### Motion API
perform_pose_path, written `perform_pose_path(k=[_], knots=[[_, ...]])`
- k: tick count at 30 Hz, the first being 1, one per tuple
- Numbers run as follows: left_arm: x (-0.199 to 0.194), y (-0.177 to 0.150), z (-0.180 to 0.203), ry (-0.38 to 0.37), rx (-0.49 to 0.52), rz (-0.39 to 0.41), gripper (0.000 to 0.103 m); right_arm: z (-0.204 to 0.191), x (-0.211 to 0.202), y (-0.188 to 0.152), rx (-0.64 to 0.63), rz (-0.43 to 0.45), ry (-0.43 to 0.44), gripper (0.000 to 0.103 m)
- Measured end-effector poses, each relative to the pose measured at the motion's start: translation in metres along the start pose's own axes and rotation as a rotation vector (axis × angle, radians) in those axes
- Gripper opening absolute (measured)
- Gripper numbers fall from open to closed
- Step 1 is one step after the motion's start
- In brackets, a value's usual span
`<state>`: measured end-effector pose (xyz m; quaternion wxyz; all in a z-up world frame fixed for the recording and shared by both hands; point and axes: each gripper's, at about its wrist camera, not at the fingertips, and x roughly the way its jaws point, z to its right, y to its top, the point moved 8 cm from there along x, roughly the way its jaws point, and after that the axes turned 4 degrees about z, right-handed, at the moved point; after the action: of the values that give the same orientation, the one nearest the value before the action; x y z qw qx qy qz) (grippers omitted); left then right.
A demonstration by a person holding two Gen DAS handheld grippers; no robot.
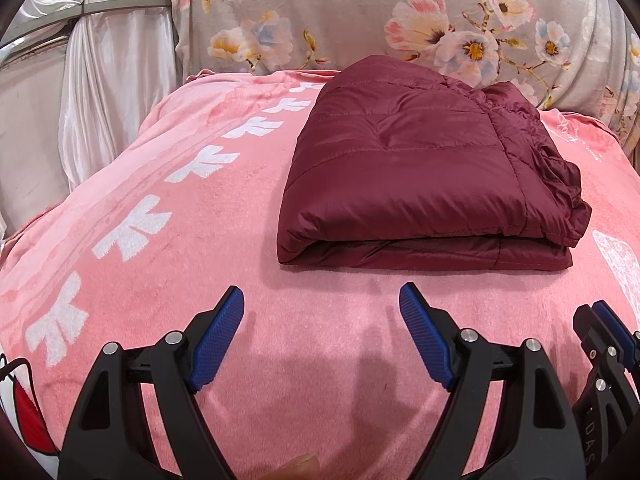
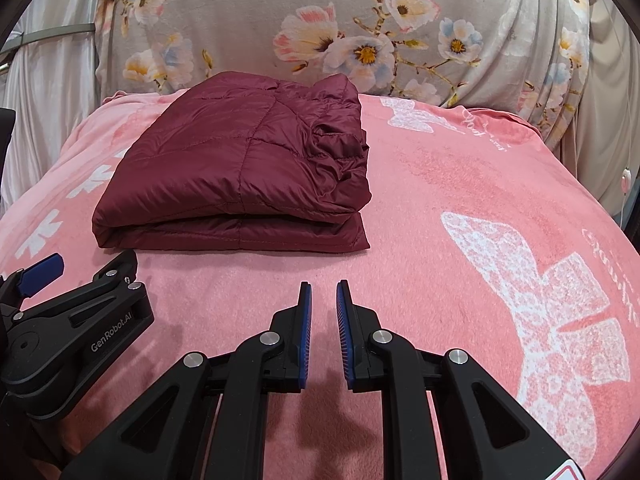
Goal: Fold large clothes
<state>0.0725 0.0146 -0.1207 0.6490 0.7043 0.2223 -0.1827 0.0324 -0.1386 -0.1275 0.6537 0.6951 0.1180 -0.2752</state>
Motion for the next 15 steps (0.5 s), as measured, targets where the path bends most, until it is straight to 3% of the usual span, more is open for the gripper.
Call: perform_pose_path(k=[15], knots=[[-0.0013, 0.0014, 0.0015, -0.007, 0.004, 0.003, 0.078, 0.0000, -0.0001, -0.0002, -0.001, 0.001, 0.000, 0.015]])
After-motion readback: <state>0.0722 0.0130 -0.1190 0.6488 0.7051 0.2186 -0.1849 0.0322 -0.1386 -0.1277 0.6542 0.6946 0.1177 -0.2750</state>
